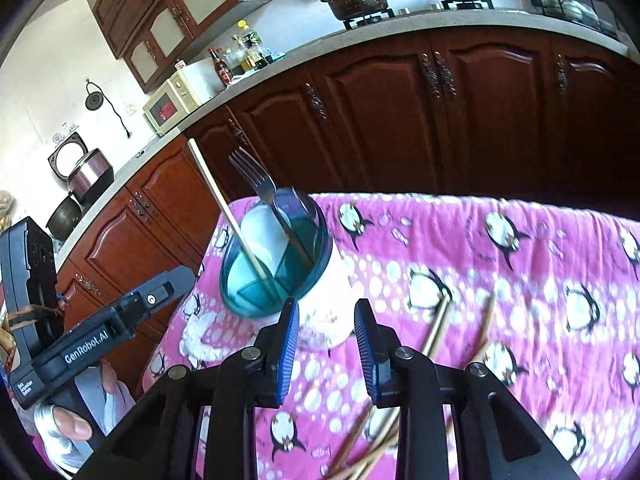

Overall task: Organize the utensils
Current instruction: 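Move both tools away from the cup toward the wooden chopsticks on the cloth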

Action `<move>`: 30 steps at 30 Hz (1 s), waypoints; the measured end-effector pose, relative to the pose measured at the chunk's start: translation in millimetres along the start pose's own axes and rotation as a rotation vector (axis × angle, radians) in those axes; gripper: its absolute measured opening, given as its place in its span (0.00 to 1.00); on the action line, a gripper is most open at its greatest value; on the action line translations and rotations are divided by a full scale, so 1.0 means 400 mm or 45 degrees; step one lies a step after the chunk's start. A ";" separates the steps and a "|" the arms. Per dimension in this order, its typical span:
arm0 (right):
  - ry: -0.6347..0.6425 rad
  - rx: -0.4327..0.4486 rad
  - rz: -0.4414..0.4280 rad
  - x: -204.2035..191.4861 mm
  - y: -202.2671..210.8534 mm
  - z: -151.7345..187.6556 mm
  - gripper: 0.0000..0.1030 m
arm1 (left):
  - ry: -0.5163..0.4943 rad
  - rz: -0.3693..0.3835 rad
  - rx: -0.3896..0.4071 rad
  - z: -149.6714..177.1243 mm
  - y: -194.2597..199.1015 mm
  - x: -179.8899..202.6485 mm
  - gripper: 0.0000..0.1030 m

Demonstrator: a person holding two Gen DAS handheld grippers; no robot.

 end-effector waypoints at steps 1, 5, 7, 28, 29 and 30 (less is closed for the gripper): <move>-0.003 -0.002 0.006 0.004 0.011 0.013 0.26 | -0.011 0.006 -0.010 0.012 0.002 0.010 0.58; -0.021 -0.005 0.021 0.020 0.048 0.053 0.29 | -0.036 0.032 -0.037 0.050 0.013 0.043 0.61; -0.032 -0.012 0.036 0.036 0.064 0.075 0.31 | -0.045 0.053 -0.054 0.071 0.017 0.060 0.62; -0.173 -0.211 0.285 0.307 0.044 0.330 0.34 | -0.206 0.216 -0.333 0.291 -0.106 0.232 0.63; -0.156 -0.217 0.298 0.313 0.036 0.330 0.33 | -0.229 0.220 -0.345 0.291 -0.118 0.246 0.63; -0.140 -0.226 0.310 0.318 0.026 0.327 0.31 | -0.256 0.221 -0.357 0.290 -0.130 0.262 0.63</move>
Point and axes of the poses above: each gripper's, at about its wrist camera, not at the fingertips, and y roughly against the way its jaws point, x to its right, z to its underside, the point moved 10 cm from there along -y, roughly the way its jaws point, and after that the axes turned 2 degrees about z, right-handed, at the moved point
